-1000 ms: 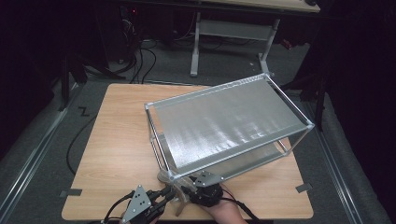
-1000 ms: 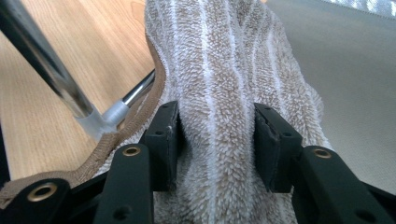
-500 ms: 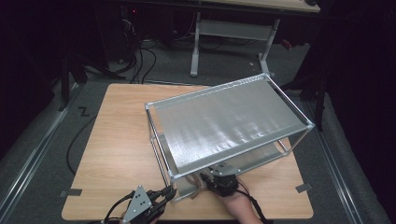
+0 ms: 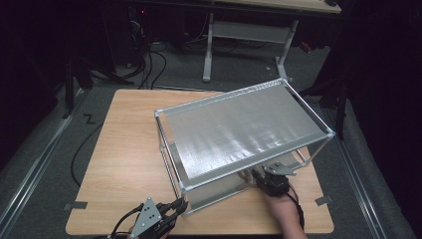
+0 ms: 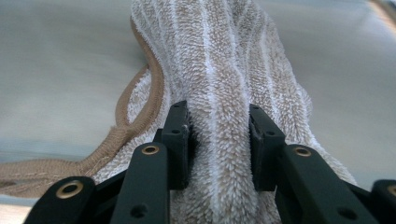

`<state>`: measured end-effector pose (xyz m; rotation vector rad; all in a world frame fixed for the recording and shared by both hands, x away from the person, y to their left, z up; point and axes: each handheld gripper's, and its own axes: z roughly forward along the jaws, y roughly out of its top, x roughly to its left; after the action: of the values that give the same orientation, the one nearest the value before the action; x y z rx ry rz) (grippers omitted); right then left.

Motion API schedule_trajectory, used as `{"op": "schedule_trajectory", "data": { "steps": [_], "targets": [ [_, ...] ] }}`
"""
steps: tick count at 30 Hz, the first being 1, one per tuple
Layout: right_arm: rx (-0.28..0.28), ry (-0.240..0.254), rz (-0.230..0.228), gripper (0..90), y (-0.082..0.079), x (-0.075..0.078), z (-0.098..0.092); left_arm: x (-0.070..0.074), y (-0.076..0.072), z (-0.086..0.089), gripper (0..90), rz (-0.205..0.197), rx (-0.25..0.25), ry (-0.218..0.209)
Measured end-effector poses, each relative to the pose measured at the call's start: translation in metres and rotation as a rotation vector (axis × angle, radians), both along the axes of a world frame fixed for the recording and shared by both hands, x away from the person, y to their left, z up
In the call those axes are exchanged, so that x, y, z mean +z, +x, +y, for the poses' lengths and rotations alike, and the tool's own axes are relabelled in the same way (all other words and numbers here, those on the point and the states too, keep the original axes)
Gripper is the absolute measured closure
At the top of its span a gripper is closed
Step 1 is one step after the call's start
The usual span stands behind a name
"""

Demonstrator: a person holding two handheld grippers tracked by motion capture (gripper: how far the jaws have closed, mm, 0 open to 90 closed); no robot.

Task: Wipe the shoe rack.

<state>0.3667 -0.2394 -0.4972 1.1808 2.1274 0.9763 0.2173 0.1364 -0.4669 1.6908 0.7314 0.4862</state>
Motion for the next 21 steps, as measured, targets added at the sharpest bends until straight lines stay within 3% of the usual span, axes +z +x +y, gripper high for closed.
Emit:
{"op": "schedule_trajectory", "data": {
  "steps": [5,10,19,21],
  "targets": [
    [-0.068,-0.011,-0.007,64.0,0.005,0.001,-0.020,0.000,-0.001,0.001,80.1,-0.003,0.003,0.004],
    [-0.163,-0.009,-0.020,63.1,0.013,0.001,-0.052,0.000,-0.002,0.002,80.1,-0.003,0.004,0.005],
    [-0.312,-0.004,-0.034,59.3,0.011,0.003,-0.093,0.001,-0.002,0.003,80.2,-0.004,0.009,0.004],
    [-0.320,0.000,-0.034,58.0,0.011,0.002,-0.097,0.001,-0.002,0.003,80.2,-0.004,0.008,0.004]
  ]
}}
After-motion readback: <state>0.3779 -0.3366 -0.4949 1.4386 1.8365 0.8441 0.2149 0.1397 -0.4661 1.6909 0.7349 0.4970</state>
